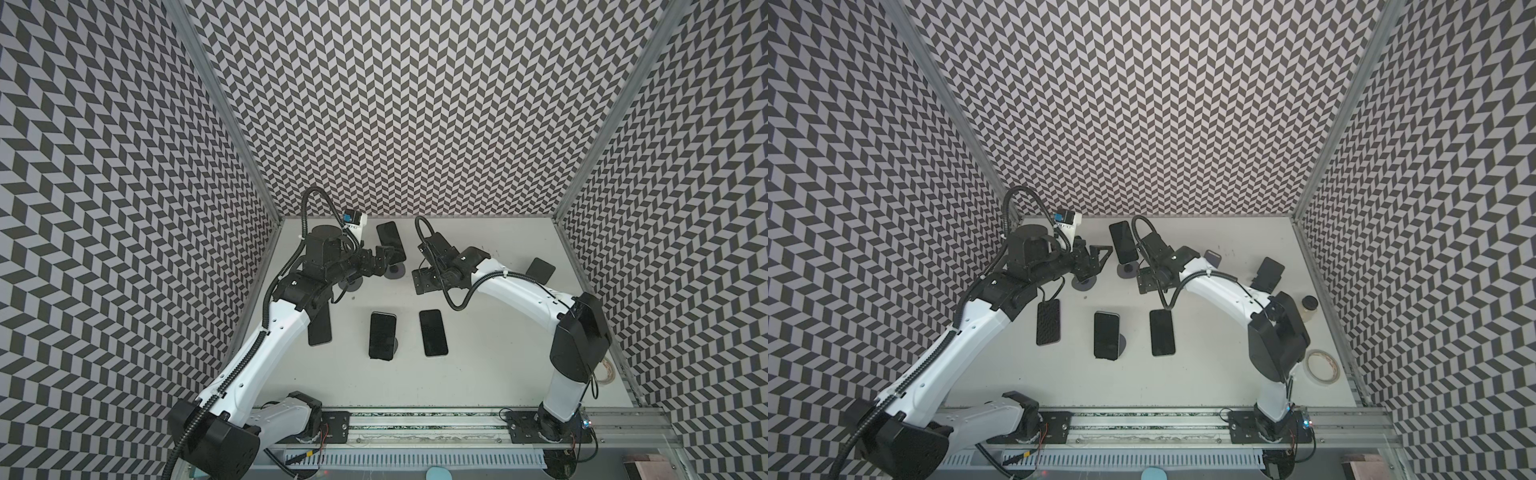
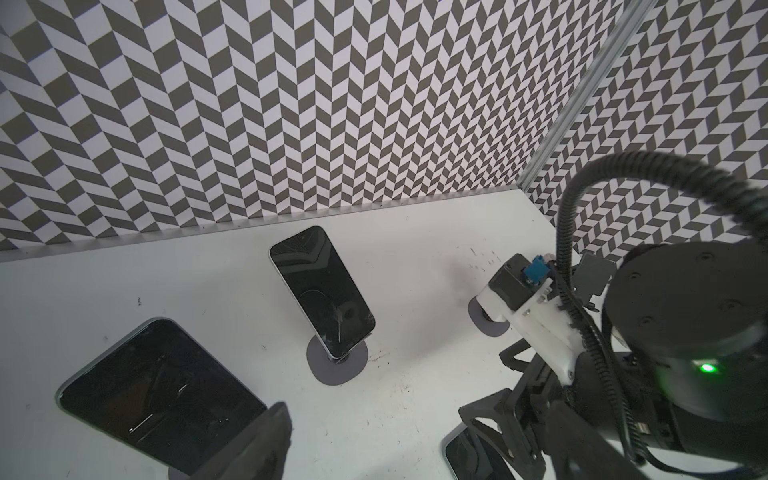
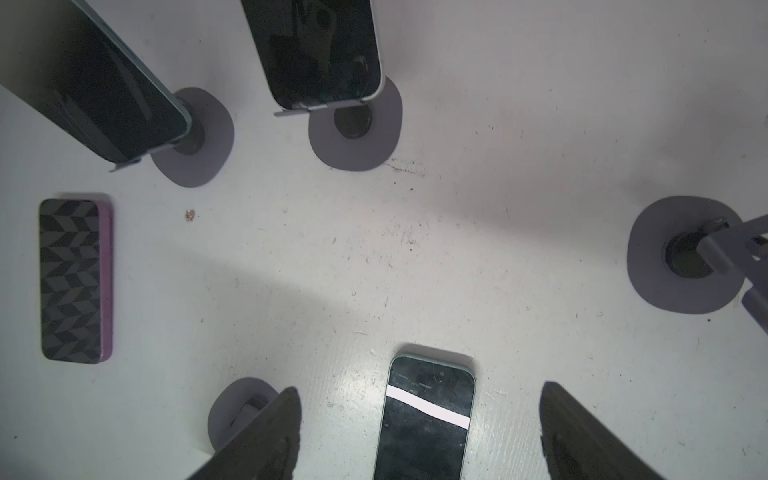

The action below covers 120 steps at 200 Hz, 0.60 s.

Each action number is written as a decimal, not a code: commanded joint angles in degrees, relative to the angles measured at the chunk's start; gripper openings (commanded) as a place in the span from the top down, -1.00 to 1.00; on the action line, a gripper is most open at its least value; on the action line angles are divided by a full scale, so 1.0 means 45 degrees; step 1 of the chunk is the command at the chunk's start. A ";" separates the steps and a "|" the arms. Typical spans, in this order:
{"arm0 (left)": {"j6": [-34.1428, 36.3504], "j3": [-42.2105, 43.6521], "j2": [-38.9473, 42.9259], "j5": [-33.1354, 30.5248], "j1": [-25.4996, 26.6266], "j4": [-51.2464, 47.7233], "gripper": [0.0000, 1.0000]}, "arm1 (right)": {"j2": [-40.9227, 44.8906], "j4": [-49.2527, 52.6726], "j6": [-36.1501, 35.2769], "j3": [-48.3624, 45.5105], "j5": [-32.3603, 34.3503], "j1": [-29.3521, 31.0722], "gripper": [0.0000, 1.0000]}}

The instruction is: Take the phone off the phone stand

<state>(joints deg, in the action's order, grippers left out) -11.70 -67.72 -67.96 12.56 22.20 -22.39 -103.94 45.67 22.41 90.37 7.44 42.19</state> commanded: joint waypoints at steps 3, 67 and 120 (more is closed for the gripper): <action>-0.0407 -0.0717 -0.0360 -0.0559 -0.0051 -0.0117 -0.91 | 0.0500 -0.1128 -0.0781 0.0633 0.0099 -0.0055 -0.74; -0.1522 -0.0573 -0.0616 -0.1533 -0.0050 0.0578 -0.91 | 0.0473 -0.2633 -0.1359 0.1292 0.0414 -0.0060 -0.74; -0.1994 -0.0742 -0.0737 -0.2907 -0.0147 0.0289 -0.92 | 0.0106 -0.3447 -0.1822 0.2202 0.0543 -0.0060 -0.74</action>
<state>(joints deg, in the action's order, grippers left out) -18.06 -69.67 -71.46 3.79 22.09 -21.45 -103.83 35.07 15.90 96.71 8.21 42.19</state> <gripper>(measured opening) 0.958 0.871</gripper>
